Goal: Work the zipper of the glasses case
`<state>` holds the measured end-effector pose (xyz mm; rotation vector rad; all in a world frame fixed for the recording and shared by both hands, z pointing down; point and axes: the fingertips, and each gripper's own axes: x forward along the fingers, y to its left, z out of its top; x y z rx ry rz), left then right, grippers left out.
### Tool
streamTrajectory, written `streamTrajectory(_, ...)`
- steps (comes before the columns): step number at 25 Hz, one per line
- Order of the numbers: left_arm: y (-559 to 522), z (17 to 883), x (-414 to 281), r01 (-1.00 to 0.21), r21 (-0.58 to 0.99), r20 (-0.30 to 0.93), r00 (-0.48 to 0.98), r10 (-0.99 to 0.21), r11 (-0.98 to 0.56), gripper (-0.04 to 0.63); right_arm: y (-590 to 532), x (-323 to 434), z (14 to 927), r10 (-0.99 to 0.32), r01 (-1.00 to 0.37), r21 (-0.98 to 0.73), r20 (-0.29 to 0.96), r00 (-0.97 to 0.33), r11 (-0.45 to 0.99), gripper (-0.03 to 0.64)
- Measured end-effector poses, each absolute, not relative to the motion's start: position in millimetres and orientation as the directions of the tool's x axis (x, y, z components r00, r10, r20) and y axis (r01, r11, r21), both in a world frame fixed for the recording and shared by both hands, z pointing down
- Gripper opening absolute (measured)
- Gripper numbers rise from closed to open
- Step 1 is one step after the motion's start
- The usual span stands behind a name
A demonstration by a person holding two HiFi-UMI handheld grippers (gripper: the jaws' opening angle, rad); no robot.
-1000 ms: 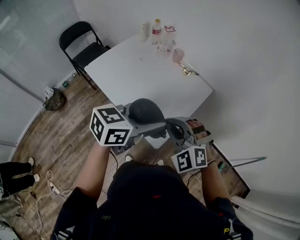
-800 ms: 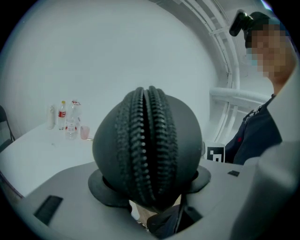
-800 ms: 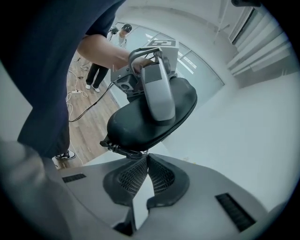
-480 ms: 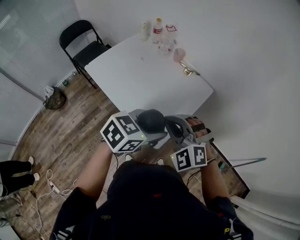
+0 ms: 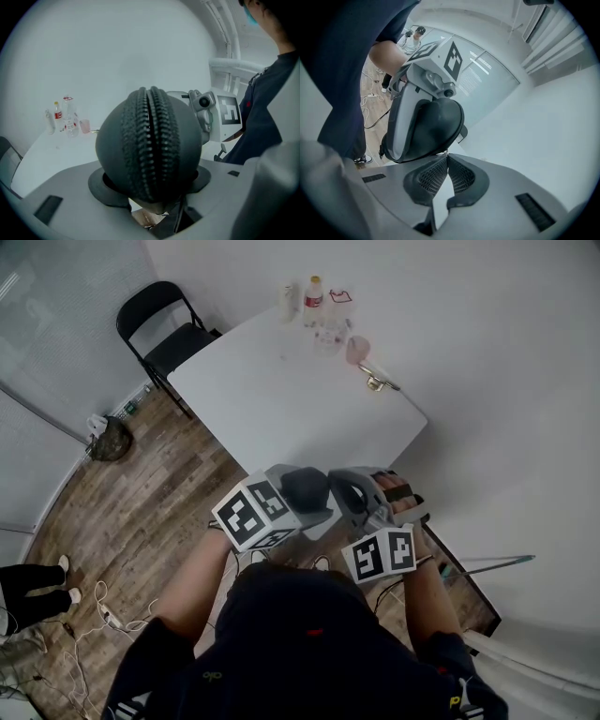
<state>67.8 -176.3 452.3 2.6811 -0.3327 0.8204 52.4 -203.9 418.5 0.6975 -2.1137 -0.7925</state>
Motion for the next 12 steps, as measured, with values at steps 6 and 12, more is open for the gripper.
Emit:
streamTrajectory(6,-178,473,68,-0.316,0.178,0.639,0.758,-0.135,-0.932,0.282,-209,52,420,-0.691,-0.197,0.732,0.466,-0.553,0.652,0.020)
streamTrajectory(12,-179,494,68,-0.324,0.116,0.689,0.707,-0.159,-0.939,0.282,-209,54,428,-0.688,-0.173,0.735,0.488,-0.537,0.656,0.020)
